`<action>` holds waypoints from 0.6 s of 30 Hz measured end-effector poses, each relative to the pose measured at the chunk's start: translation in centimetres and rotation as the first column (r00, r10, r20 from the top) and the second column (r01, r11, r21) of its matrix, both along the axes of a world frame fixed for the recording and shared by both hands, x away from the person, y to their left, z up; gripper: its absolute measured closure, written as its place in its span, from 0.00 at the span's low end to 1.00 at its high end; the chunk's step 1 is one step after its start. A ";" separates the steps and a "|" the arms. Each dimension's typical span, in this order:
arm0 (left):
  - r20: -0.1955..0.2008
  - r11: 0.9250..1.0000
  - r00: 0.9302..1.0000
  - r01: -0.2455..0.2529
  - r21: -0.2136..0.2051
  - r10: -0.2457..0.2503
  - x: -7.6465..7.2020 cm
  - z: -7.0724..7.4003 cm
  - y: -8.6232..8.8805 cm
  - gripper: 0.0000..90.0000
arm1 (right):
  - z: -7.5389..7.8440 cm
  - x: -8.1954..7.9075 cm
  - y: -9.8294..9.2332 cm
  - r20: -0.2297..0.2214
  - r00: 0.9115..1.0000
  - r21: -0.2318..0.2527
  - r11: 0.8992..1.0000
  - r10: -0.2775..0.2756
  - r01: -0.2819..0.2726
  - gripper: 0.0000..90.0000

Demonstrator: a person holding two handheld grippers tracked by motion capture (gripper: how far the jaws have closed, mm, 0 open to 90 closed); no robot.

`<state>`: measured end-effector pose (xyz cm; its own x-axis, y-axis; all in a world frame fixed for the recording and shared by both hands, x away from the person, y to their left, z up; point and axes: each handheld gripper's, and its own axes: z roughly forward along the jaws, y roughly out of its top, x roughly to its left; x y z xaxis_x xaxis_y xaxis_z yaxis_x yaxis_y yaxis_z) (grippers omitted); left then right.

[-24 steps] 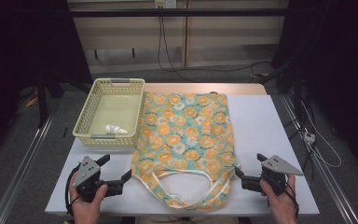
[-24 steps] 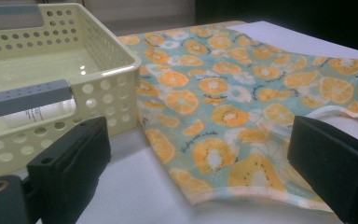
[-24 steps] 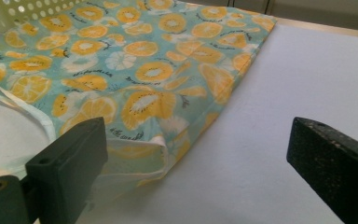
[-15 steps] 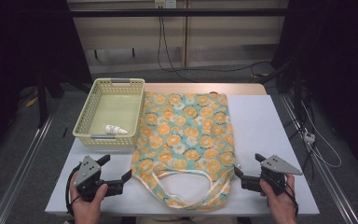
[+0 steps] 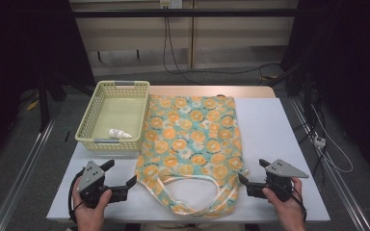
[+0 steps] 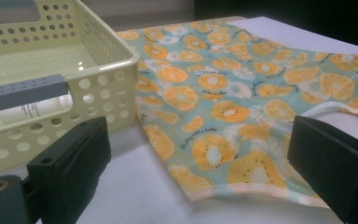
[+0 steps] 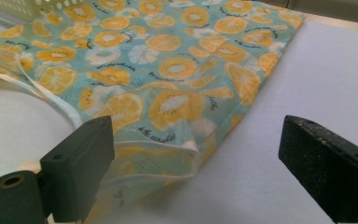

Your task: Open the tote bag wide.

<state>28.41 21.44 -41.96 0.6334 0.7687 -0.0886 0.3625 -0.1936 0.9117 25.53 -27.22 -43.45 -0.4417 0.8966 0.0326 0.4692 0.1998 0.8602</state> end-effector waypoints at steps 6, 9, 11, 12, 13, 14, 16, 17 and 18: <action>0.005 1.000 1.000 0.008 0.004 -0.008 -0.1 0.0 0.0 0.06 | 0.7 0.4 1.0 -0.027 1.000 0.005 1.000 -0.003 0.003 0.12; 0.001 1.000 1.000 0.010 0.000 -0.010 -0.2 0.0 0.0 0.06 | 1.2 0.5 1.5 -0.022 1.000 0.002 1.000 0.022 -0.022 0.12; 0.004 1.000 1.000 0.013 0.001 -0.013 -0.4 0.1 0.1 0.06 | 1.7 0.5 2.0 -0.028 0.999 0.000 0.999 0.042 -0.042 0.10; 0.002 1.000 1.000 0.017 -0.001 -0.017 -0.4 0.0 0.0 0.06 | 1.8 0.5 2.3 -0.033 0.998 -0.004 0.999 0.051 -0.051 0.09; 0.002 1.000 1.000 0.021 -0.001 -0.021 -0.5 0.1 0.0 0.06 | 1.9 0.5 2.7 -0.043 0.997 -0.010 0.998 0.065 -0.066 0.10; 0.005 1.000 1.000 0.023 0.002 -0.023 -0.5 0.1 0.0 0.06 | 2.0 0.4 3.1 -0.053 0.995 -0.014 0.996 0.083 -0.084 0.10; 0.007 1.000 1.000 0.028 0.007 -0.028 -0.7 0.1 -0.1 0.06 | 2.5 0.4 4.1 -0.089 0.986 -0.004 0.990 0.138 -0.139 0.11; 0.006 1.000 1.000 0.027 0.009 -0.027 -0.7 0.1 -0.2 0.06 | 2.5 0.4 4.1 -0.089 0.986 -0.004 0.990 0.138 -0.139 0.11; 0.005 1.000 1.000 0.030 0.008 -0.030 -0.8 0.1 -0.2 0.06 | 2.7 0.4 4.5 -0.100 0.982 -0.003 0.987 0.158 -0.159 0.11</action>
<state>27.66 21.25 -41.85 0.6569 0.7498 -0.0791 0.3518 -0.2120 0.9117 25.96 -22.69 -40.74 -0.5736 0.8158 0.0737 0.5132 0.2878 0.8086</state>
